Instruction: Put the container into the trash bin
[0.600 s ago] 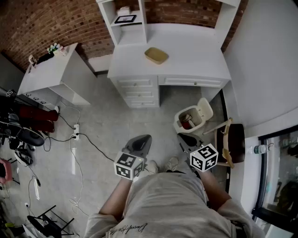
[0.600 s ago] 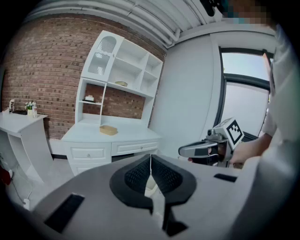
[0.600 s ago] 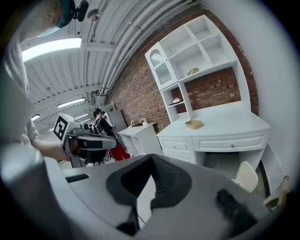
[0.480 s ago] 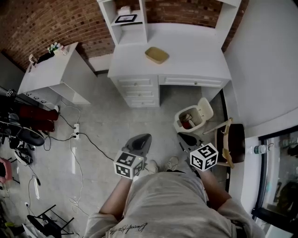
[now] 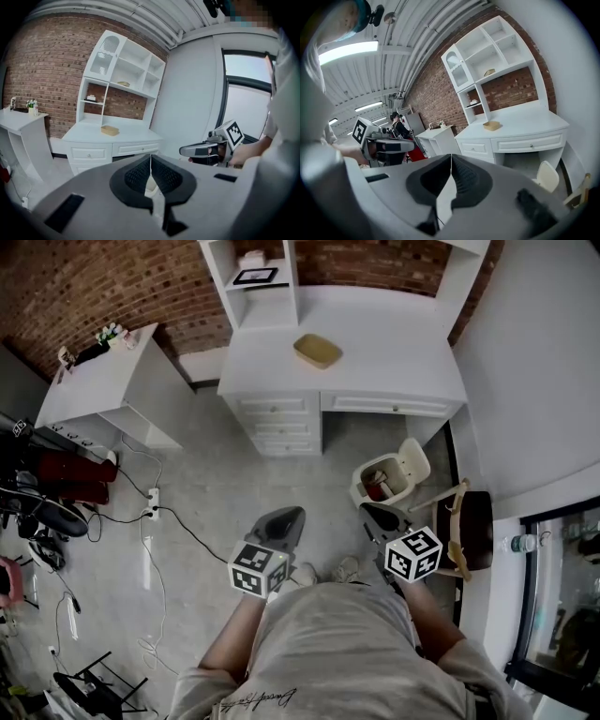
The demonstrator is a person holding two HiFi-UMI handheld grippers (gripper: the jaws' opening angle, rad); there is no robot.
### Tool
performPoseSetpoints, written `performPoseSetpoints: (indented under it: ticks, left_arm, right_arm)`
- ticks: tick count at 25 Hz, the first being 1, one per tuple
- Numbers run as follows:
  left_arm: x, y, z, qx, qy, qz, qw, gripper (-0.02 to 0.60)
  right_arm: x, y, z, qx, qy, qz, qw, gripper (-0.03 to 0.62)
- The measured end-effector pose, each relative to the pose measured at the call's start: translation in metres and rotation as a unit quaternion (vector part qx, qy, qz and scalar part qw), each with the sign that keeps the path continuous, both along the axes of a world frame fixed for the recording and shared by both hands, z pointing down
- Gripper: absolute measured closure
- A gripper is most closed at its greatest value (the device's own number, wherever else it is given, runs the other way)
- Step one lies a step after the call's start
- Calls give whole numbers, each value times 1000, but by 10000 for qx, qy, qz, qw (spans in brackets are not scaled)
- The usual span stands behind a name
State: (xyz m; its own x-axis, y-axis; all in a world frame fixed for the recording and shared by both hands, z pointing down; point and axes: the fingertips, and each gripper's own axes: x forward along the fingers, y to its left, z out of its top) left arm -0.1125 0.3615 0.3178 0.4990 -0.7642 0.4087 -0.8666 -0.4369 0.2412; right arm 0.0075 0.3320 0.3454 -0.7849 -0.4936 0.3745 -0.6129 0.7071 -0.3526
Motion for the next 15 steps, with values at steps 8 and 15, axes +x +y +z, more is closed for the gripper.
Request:
performPoseSetpoints:
  ticks: [8,15]
  left_arm:
    - [-13,-10,-4,91,13,-71,9999,563]
    - [-38,1,-11,136,71,-30,9999,563]
  right_arm:
    - [-14,-6,0,12,25,-46,10000,565]
    - [-46,-3,-11,83,-42,8,10000,565]
